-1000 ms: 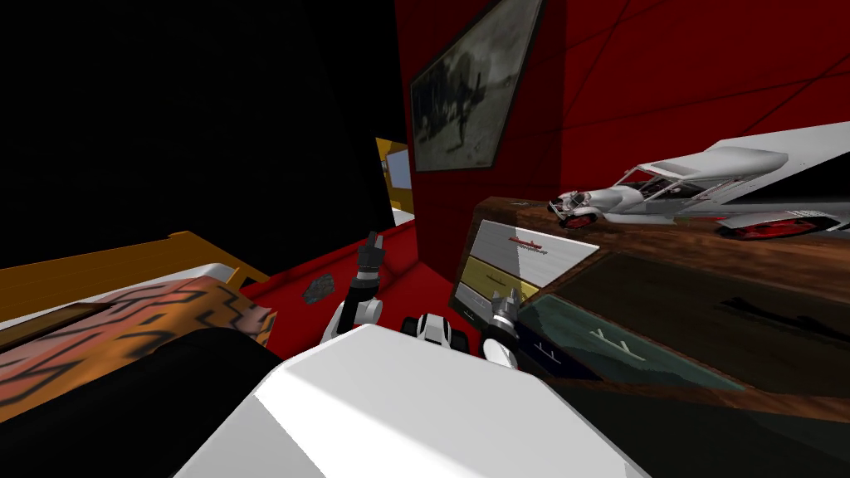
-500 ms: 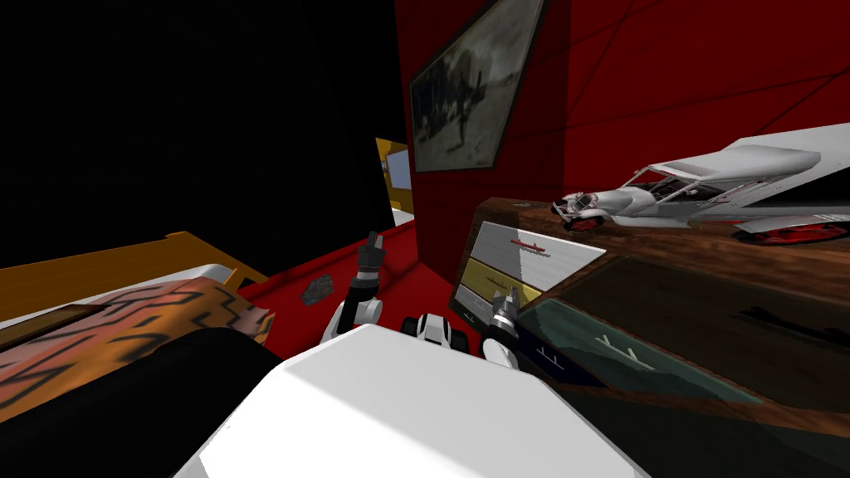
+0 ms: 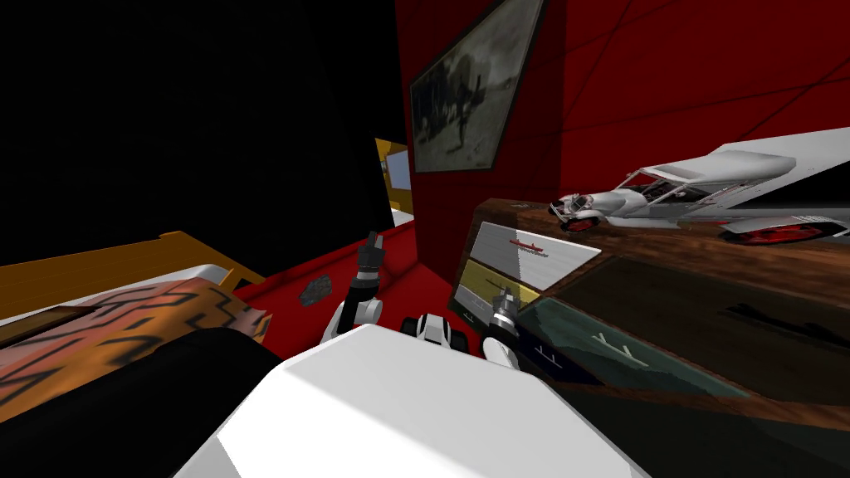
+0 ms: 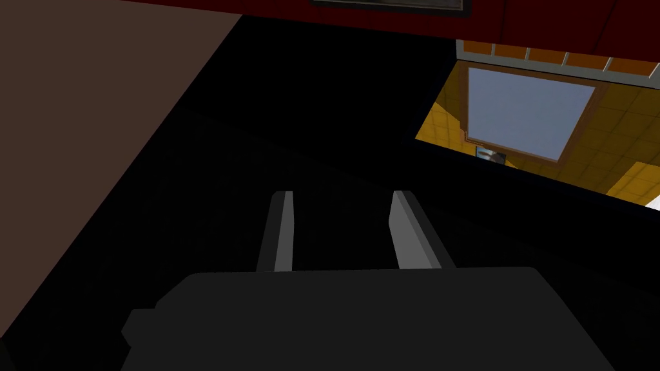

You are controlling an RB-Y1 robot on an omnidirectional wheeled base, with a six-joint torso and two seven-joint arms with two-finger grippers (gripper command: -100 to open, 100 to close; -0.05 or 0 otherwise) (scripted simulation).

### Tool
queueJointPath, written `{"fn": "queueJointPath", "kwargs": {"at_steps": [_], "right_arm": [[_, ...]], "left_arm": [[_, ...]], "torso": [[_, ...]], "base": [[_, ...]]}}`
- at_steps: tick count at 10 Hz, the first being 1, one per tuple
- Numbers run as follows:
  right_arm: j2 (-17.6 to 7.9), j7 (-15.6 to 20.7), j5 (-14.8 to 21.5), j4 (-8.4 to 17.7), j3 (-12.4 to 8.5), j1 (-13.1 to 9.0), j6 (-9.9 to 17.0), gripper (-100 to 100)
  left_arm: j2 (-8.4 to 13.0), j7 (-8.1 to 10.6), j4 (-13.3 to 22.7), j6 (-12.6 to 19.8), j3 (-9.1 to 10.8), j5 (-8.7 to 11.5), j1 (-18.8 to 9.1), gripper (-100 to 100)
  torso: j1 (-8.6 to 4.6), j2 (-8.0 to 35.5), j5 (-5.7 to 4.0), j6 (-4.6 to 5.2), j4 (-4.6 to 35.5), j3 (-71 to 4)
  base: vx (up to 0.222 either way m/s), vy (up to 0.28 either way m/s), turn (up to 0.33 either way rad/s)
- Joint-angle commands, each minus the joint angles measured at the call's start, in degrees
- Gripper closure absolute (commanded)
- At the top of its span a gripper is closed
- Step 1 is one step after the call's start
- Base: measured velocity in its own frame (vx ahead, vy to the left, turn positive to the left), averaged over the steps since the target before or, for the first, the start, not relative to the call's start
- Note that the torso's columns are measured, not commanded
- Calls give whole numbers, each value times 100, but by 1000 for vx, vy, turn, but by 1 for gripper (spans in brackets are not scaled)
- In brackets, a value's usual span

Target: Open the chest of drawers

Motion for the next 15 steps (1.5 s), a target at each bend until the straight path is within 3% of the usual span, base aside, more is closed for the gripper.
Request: {"fn": "queueJointPath", "kwargs": {"at_steps": [1, 7, 8, 15], "right_arm": [[41, 92, -15, -98, 35, 90, -130, 100], [123, 182, 65, -273, 157, 283, -177, 100], [190, 414, -33, -590, 56, 306, -412, -100], [419, 1180, -374, -1573, -184, 466, -1389, -100]], "left_arm": [[-1, 0, 0, 0, -1, 0, 0, 0], [-1, 0, 0, 0, -1, 0, -1, 0], [-1, 0, 0, 0, -1, 0, -1, 0], [1, 0, 0, 0, 0, 0, 1, 0]], "torso": [[9, 5, 5, 1, 3, 4], [19, 4, 7, -14, 7, 6], [7, -3, 7, -14, 7, 0], [15, 32, 28, 4, 34, 16]], "base": [[-163, 110, -40], [-140, 83, -28], [-99, 42, -101], [22, 6, -89]]}}
